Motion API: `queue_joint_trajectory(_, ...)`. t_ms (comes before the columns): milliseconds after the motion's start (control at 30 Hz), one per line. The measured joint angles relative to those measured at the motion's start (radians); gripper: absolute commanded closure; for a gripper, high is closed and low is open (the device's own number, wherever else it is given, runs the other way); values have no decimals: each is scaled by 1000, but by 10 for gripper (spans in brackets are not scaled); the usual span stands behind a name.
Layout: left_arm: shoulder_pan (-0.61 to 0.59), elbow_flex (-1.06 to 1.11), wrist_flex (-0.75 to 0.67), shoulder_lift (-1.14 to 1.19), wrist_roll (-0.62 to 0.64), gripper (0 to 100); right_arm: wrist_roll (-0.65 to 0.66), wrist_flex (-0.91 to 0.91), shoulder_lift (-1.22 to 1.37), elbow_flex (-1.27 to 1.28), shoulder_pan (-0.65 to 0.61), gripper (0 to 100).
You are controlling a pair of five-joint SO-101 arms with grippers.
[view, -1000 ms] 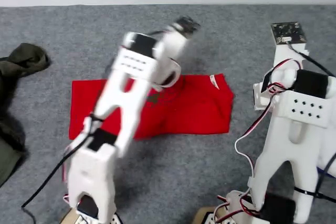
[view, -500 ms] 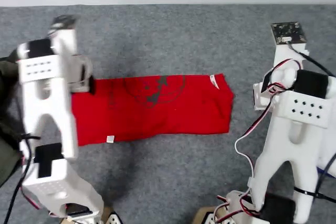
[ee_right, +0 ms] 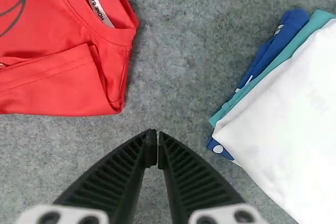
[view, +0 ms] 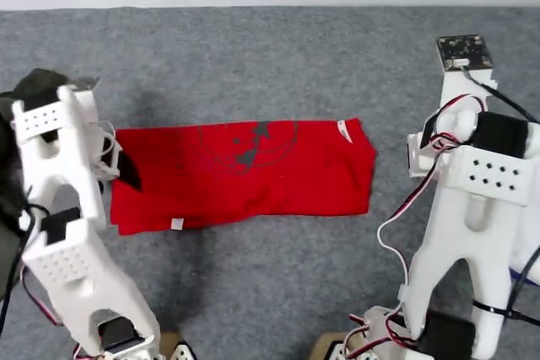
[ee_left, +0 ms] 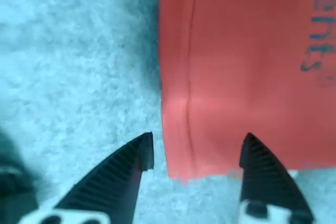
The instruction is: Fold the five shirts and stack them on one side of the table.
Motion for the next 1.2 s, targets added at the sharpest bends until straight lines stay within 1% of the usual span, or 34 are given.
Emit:
queue_joint_trajectory(167,3,-48,-20,114,0,732,0,0,0,0,0,990)
queue_joint_trajectory(233,18,-69,-20,160,0,752,0,0,0,0,0,990)
queue_joint_trajectory(467,64,-161,6,239,11,998,0,0,-23,0,0,990)
queue_joint_trajectory(600,110,-196,28,252,11,995,0,0,-68,0,0,990)
queue_joint_trajectory(700,112,-256,71,259,15,995,0,0,-92,0,0,990)
queue_joint_trajectory(800,103,-331,77,259,35,996,0,0,-117,0,2,990)
queue_joint_trajectory(900,106,-344,77,227,44,996,37,0,-133,0,35,990)
queue_joint_trajectory(1067,138,-244,77,25,37,996,146,0,-146,0,143,990)
queue_joint_trajectory(1200,238,-135,77,-143,35,996,241,0,-146,0,242,990)
